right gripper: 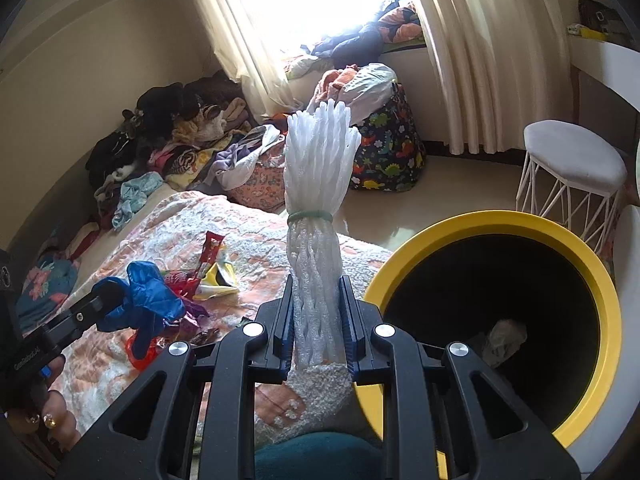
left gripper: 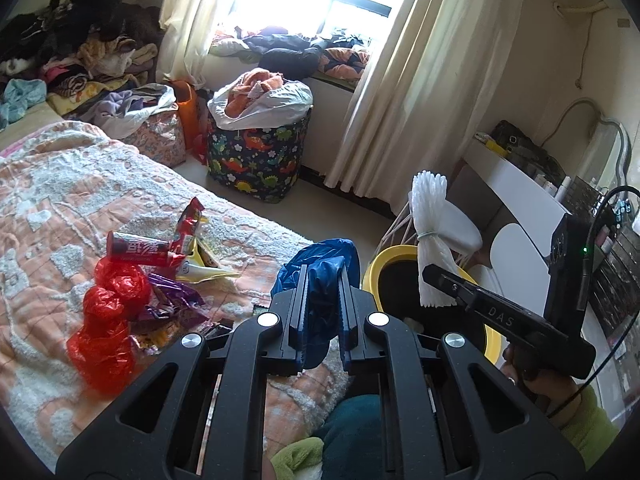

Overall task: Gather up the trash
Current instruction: 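Carry the blue bag and white bundle over the bin with both tools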

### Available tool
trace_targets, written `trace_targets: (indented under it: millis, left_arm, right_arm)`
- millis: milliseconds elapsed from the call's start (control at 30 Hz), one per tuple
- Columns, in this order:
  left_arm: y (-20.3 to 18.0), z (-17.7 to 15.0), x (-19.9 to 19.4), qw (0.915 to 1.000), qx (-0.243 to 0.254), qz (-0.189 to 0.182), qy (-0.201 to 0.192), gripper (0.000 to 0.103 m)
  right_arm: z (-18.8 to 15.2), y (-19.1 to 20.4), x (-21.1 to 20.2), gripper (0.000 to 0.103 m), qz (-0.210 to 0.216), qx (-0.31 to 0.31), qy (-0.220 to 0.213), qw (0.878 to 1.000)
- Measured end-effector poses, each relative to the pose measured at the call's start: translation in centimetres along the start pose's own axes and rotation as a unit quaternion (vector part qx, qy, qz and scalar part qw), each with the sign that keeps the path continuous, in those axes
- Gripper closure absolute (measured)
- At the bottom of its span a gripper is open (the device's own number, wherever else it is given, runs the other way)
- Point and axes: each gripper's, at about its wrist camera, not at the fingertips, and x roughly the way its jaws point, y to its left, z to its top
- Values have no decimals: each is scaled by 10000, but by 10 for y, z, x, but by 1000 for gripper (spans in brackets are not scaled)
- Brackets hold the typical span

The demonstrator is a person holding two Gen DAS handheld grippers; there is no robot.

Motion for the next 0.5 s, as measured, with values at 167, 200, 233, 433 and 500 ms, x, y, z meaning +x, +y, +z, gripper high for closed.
trace_targets:
  millis: [167,200,233,433,500]
  left_arm:
    - [-16,-4,8,9998,124,-117,93,96]
    - [-18,-5,9,9997,152,-137,109,96]
    - [-20,-6,11,9996,177,-156,124,96]
    - [-35,-9,20,9989,311,-291,212,96]
    - [-39,-10,23,9985,341,-349,251,96]
  right_arm:
    - [2,-19,-1,84,-191,174,-6,9997]
    - [3,-22,-1,84,-233,195,-16,9995]
    - [3,-25,-1,84,-270,219,-24,9994]
    - [4,-47,-3,83,-402,419,-33,9983]
    - [4,-52,-4,83,-459,465,-42,9979]
